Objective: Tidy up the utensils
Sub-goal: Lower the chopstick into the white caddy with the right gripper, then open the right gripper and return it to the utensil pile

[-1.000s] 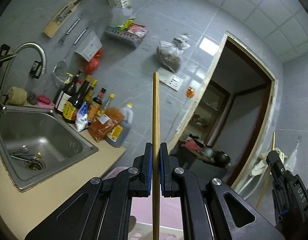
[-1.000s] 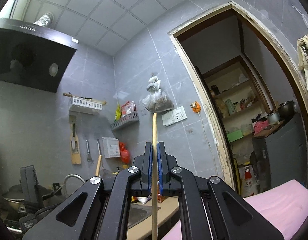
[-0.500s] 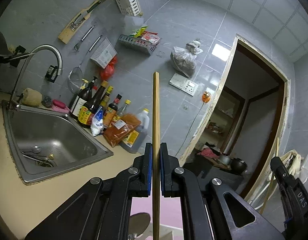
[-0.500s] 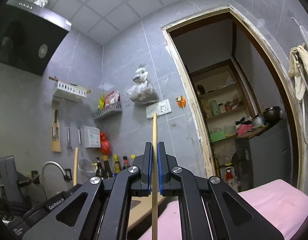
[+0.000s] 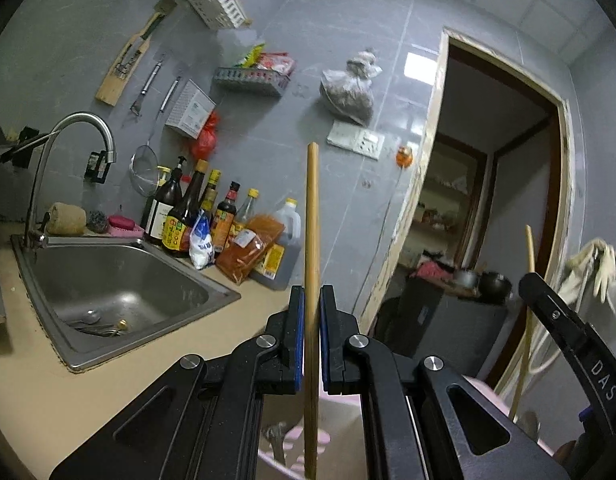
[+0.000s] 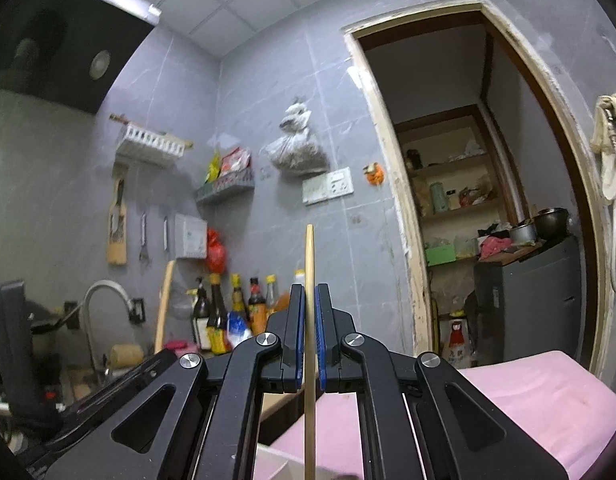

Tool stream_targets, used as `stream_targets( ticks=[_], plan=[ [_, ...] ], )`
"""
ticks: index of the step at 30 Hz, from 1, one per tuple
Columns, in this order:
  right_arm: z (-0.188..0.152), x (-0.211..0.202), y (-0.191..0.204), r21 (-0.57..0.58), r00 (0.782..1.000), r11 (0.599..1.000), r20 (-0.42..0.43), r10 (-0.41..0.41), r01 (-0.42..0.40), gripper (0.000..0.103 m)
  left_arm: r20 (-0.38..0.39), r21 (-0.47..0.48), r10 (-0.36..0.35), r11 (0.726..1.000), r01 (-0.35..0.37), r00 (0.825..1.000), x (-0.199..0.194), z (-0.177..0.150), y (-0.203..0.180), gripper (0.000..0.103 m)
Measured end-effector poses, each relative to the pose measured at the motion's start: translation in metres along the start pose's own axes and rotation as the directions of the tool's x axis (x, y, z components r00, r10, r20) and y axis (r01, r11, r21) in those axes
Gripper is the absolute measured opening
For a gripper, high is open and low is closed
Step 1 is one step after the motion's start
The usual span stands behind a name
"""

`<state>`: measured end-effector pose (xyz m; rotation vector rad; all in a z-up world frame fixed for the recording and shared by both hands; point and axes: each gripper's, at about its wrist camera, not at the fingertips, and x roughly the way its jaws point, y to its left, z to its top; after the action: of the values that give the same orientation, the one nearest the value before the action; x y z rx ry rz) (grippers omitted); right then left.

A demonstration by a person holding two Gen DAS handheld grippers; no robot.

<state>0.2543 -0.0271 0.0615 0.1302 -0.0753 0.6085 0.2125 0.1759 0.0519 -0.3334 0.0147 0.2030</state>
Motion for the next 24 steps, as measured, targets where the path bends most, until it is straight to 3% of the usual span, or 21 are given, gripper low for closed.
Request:
stream_targets(
  ticks=[7, 13, 24],
  plan=[
    [-0.011, -0.007, 0.002, -0.050, 0.994, 0.998, -0.102, 0.039, -0.045, 0.003, -0.054, 0.075, -0.001, 0.997, 0.005, 0.999, -0.003, -0.014, -0.010, 0.004],
    [-0.015, -0.011, 0.000, -0.048, 0.987, 0.997, -0.158, 0.044, -0.052, 0.004, -0.107, 0.076, -0.022, 0.997, 0.031, 0.994, -0.003, -0.021, -0.010, 0.005],
    [-0.015, -0.017, -0.001, -0.037, 0.981, 0.997, -0.187, 0.058, -0.066, 0.006, -0.154, 0.074, -0.056, 0.995, 0.068, 0.986, -0.008, -0.020, -0.008, 0.007]
  ],
)
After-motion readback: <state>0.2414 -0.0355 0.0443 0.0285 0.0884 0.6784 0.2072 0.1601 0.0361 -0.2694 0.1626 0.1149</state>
